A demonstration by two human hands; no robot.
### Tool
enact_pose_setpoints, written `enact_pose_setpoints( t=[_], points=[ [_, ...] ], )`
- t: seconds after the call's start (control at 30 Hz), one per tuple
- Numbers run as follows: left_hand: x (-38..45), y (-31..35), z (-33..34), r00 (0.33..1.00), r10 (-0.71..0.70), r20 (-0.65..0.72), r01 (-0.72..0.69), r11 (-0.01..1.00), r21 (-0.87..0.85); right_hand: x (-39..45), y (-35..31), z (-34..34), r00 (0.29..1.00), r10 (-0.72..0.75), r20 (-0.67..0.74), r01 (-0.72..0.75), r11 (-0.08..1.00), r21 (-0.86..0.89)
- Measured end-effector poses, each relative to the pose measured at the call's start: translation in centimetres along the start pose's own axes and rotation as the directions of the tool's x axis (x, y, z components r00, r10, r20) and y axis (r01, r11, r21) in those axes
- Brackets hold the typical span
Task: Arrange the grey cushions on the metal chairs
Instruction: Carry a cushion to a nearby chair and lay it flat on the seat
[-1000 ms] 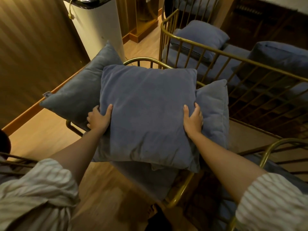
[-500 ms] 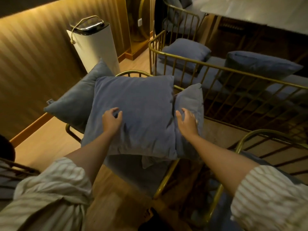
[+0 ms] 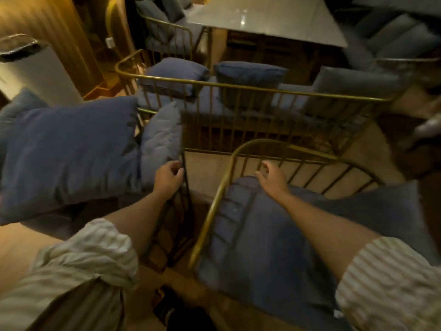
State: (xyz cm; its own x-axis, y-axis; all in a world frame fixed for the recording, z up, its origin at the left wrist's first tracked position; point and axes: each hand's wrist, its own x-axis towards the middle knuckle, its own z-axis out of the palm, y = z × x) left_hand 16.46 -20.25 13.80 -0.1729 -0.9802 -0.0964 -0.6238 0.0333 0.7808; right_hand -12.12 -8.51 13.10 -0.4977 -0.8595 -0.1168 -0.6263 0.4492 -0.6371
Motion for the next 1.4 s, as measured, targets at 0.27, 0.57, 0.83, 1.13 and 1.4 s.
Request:
enact_pose_setpoints(
  t=[0.27,0.57,0.83,1.13,1.4],
  points=[
    [-6.3,8.6,15.9,0.946,0.061,0.319,-0.058,0.998,-0.019,-8.8,15.0,-10.2,0.969,0.230,-0.084,-0.230,0.973,0.012],
    [-8.6,12.8,26.2,0.785,0.147,0.601,-0.268,0.957,0.115,-15.9,21.7,-13.8,0.803,0.505,-0.315,-0.520,0.853,0.041],
    [-8.7,11.2,35.1,0.648,-0.051,0.760,-0.160,0.966,0.202,-15.8,27.1,-15.5,0.599,0.608,-0.521,-0.708,0.706,0.010],
    [-7.9,11.9,47.1,0.631,-0.145,0.762,-0.085,0.964,0.254,-17.5,33.0,-14.4,0.505,0.651,-0.567,-0.798,0.602,-0.020],
    [-9.8,8.6,57.3,0.606,-0.406,0.684,0.341,0.909,0.237,-20.9,38.4,-11.2,0.496,0.547,-0.675,-0.775,0.629,-0.059]
  ],
)
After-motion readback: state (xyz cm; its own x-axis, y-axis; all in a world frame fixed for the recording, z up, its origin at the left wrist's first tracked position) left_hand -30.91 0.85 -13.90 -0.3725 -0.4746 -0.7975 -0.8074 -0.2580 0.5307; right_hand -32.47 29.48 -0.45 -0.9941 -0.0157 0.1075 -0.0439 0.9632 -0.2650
